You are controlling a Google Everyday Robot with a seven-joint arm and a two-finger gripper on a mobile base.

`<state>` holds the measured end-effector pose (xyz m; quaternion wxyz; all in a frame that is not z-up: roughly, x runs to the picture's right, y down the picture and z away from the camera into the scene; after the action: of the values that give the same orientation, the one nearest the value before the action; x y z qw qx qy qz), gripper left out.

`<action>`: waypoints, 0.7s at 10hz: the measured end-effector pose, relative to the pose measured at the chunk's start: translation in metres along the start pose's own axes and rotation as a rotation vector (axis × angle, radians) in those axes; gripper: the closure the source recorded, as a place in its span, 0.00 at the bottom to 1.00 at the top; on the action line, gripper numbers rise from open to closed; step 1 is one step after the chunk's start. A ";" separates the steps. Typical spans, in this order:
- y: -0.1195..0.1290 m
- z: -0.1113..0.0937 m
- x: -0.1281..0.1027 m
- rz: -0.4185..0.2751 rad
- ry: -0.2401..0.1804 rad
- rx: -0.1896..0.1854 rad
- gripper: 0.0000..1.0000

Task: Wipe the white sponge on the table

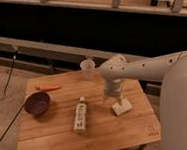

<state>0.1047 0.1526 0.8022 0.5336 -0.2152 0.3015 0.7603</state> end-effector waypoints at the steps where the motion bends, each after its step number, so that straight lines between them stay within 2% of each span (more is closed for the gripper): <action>1: -0.011 0.007 -0.001 0.025 0.013 0.005 0.35; 7: -0.036 0.039 -0.003 0.080 0.078 0.034 0.35</action>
<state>0.1391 0.1862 0.8243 0.4942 -0.2235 0.3435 0.7667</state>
